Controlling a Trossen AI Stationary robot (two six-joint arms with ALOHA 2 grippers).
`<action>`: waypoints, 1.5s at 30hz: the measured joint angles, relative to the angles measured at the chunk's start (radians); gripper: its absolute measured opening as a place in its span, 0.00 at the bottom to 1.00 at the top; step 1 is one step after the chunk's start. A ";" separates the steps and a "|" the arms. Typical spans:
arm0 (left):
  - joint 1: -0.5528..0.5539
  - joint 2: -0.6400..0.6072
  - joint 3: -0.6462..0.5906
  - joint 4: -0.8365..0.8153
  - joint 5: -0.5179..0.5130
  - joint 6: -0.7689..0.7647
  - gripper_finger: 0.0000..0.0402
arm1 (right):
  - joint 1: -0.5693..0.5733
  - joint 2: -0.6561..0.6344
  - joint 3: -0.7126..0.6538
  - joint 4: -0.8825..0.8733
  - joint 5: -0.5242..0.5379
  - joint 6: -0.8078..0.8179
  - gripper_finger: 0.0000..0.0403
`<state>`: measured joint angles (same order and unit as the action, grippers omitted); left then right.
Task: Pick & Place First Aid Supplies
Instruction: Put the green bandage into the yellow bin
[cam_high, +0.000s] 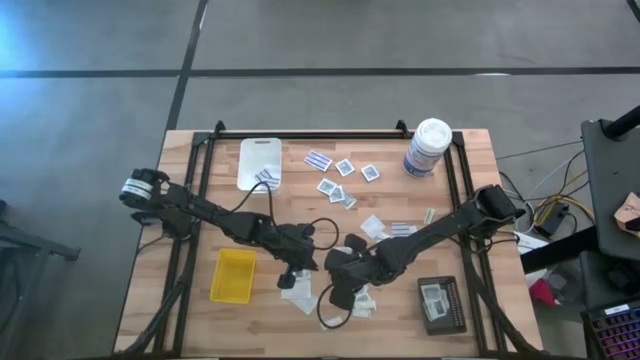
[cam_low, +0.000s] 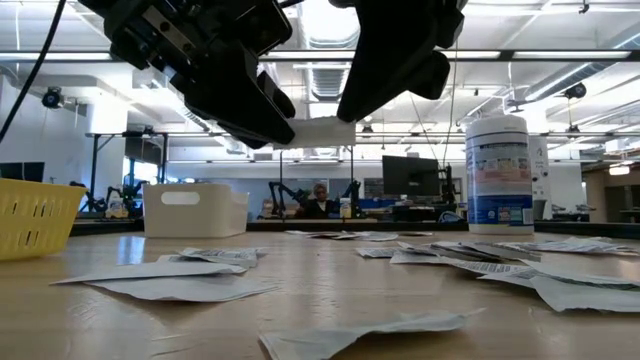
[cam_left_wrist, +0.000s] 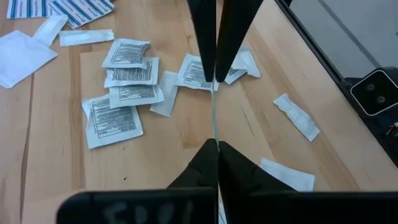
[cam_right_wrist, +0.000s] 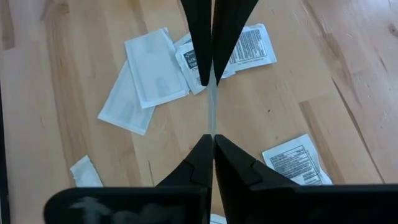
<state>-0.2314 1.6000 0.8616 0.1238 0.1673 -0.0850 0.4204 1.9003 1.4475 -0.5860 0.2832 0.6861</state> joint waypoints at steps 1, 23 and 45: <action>0.000 0.000 0.000 -0.002 0.000 -0.001 0.00 | 0.000 0.000 0.000 0.000 0.000 0.000 0.06; -0.042 -0.168 0.000 -0.461 -0.098 -0.162 0.00 | -0.007 -0.016 0.000 -0.204 0.004 0.022 0.23; -0.342 -0.456 0.000 -1.055 -0.315 -0.718 0.00 | -0.006 -0.016 -0.002 -0.301 0.007 0.010 0.16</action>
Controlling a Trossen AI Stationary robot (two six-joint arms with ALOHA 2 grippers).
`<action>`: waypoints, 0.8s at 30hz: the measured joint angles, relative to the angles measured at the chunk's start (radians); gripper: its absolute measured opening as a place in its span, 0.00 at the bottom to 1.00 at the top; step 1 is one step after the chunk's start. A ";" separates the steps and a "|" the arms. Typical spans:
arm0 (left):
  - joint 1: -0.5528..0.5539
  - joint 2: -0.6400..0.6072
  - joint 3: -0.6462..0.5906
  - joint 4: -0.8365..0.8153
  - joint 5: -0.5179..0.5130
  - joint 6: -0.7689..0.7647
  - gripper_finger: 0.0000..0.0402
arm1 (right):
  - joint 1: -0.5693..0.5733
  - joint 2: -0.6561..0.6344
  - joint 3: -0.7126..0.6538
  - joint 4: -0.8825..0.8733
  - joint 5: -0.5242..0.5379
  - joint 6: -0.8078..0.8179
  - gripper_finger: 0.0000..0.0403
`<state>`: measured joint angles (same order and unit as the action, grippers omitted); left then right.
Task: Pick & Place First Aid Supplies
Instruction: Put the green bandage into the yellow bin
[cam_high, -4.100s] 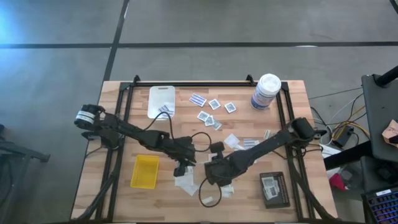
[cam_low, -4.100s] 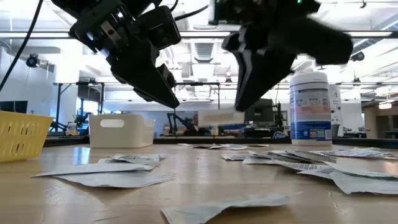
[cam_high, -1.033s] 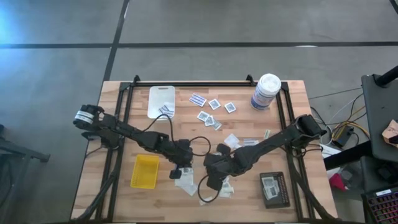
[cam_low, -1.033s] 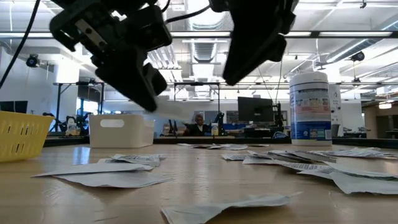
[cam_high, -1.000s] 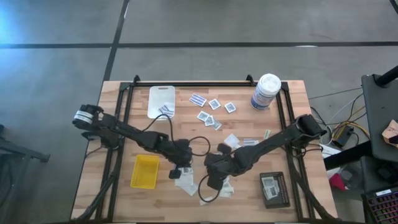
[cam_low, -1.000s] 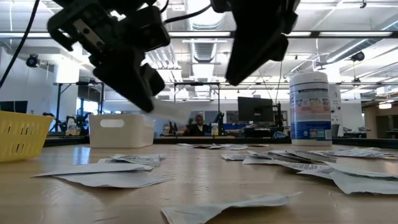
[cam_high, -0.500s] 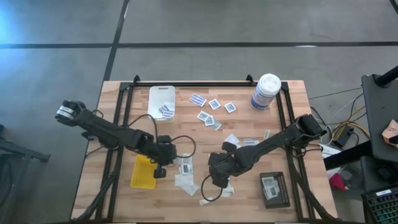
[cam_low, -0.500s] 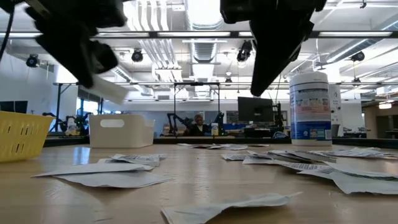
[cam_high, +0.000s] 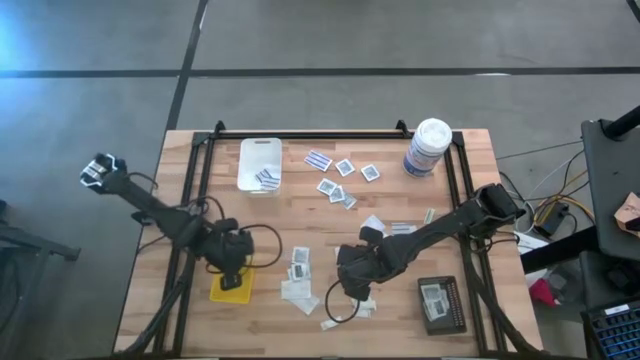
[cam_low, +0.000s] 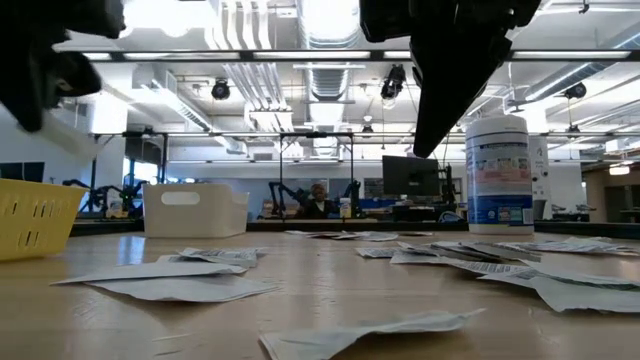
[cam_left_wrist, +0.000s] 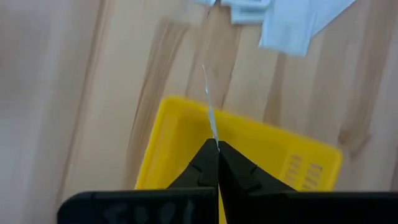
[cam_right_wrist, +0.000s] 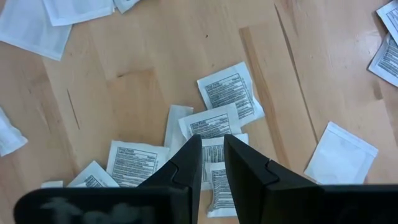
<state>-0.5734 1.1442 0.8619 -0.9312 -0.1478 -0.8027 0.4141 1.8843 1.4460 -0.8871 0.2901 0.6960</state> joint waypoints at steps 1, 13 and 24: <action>-0.012 0.000 0.000 -0.014 0.000 -0.023 0.00 | 0.000 0.000 0.000 0.000 0.000 0.000 0.16; -0.142 0.011 -0.001 -0.045 -0.022 -0.265 0.00 | 0.000 0.000 0.000 -0.102 0.054 0.000 0.17; -0.175 0.103 -0.017 -0.010 -0.093 -0.420 0.00 | -0.019 0.000 0.000 -0.206 0.162 -0.008 0.15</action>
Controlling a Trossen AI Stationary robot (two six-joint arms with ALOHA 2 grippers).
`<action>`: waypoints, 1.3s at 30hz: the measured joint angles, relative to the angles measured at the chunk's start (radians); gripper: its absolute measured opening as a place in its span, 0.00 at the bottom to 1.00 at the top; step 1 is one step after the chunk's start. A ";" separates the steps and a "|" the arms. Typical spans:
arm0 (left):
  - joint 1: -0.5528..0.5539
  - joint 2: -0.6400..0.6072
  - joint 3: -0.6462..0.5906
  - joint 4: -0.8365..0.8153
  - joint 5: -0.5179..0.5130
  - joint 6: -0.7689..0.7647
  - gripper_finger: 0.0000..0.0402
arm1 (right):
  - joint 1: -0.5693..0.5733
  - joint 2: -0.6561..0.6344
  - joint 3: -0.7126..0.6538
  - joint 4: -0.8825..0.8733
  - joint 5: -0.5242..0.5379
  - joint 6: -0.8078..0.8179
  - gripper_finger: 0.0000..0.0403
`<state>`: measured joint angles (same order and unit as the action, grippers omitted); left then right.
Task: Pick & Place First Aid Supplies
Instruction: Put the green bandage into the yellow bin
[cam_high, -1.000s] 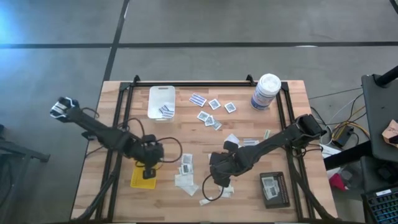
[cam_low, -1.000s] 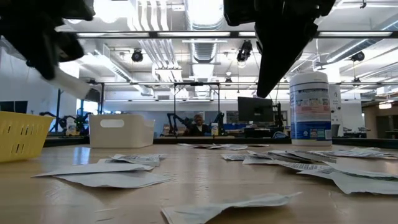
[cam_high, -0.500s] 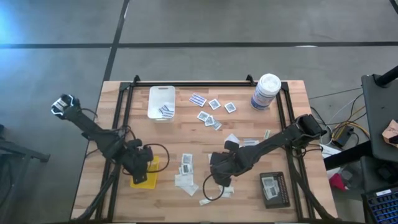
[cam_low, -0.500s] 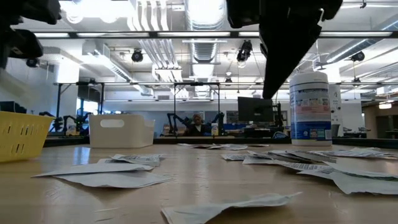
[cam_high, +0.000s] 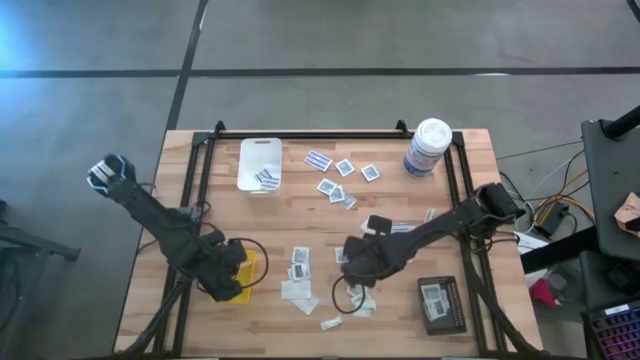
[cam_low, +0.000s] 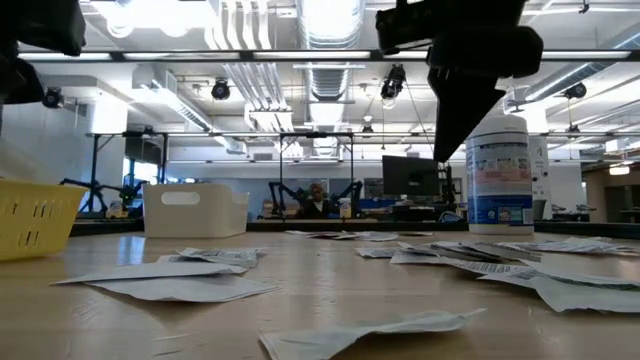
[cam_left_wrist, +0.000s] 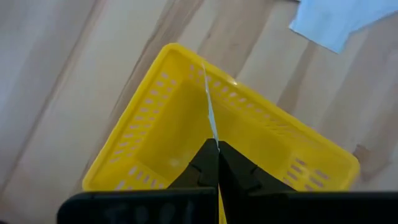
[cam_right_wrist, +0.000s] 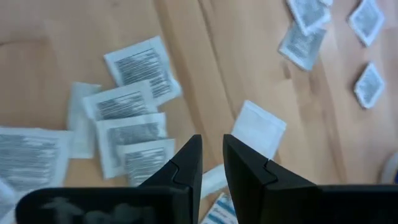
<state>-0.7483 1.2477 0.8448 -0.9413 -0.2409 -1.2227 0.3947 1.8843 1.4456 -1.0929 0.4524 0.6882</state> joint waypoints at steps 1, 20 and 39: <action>0.000 0.009 0.000 0.000 0.000 -0.015 0.00 | -0.003 0.000 0.000 -0.006 0.006 -0.004 0.16; 0.000 0.104 0.000 0.001 0.131 -0.174 0.00 | -0.050 0.000 0.000 -0.021 0.075 -0.059 0.16; 0.000 0.104 0.000 -0.002 0.176 -0.093 0.00 | -0.052 0.000 0.000 -0.020 0.075 -0.052 0.21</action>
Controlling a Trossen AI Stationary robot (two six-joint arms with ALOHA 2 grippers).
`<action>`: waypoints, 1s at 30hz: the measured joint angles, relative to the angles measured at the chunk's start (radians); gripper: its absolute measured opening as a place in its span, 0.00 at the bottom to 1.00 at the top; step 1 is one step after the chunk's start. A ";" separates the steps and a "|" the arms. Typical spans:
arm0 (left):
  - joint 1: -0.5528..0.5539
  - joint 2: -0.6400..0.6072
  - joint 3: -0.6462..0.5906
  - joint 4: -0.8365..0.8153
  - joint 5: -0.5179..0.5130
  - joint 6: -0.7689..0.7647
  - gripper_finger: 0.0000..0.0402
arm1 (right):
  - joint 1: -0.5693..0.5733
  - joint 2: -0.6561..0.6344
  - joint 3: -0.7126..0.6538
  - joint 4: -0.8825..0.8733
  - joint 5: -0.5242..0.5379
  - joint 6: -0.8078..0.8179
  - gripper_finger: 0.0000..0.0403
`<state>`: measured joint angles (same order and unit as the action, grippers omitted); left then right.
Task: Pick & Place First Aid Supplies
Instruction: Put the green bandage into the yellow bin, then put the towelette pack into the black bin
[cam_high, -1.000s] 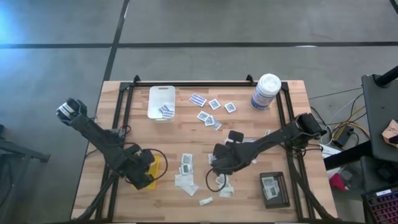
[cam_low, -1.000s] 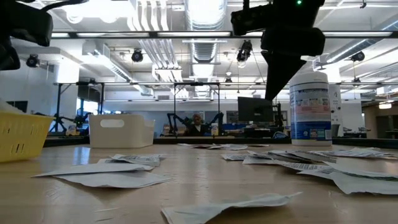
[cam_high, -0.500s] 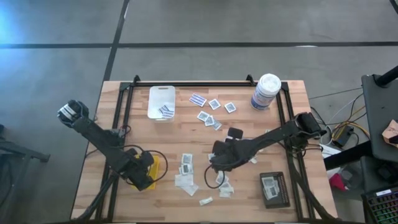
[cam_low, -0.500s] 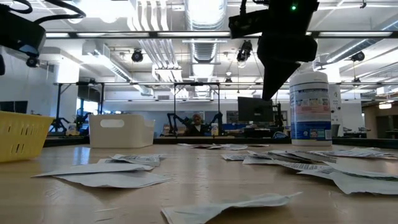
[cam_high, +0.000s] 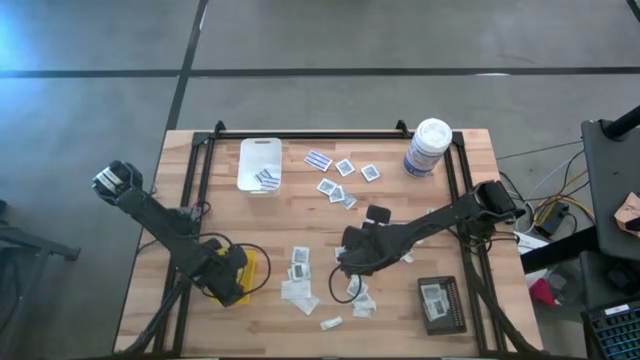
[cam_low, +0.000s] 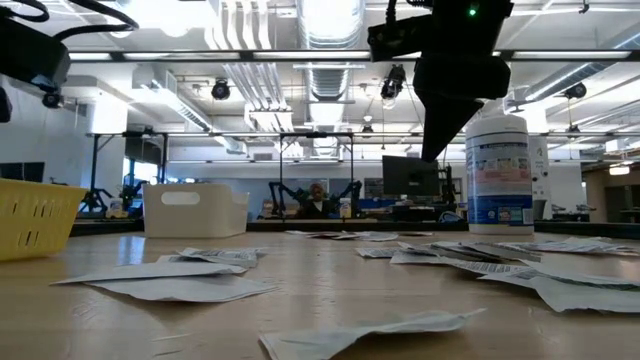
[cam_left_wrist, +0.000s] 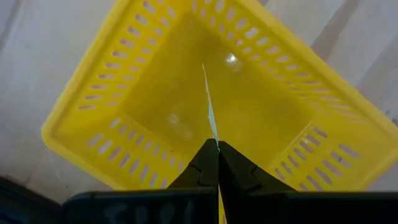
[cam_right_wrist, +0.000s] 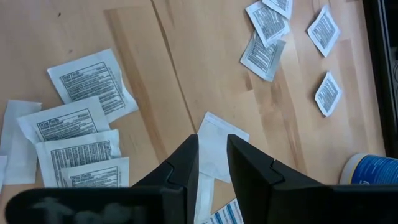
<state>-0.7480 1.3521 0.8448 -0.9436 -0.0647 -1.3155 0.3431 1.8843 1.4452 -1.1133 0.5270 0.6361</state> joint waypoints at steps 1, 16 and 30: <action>0.000 0.000 0.000 0.000 0.005 0.003 0.00 | 0.000 0.000 0.000 0.000 0.000 0.000 0.21; 0.002 -0.005 0.000 0.000 0.058 0.017 0.31 | 0.001 0.000 0.000 -0.003 0.000 0.012 0.21; 0.007 -0.119 0.022 0.000 0.014 0.072 0.34 | 0.014 -0.018 0.000 -0.293 -0.002 0.234 0.20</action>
<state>-0.7414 1.2332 0.8663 -0.9432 -0.0510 -1.2435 0.3567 1.8664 1.4452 -1.4060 0.5246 0.8697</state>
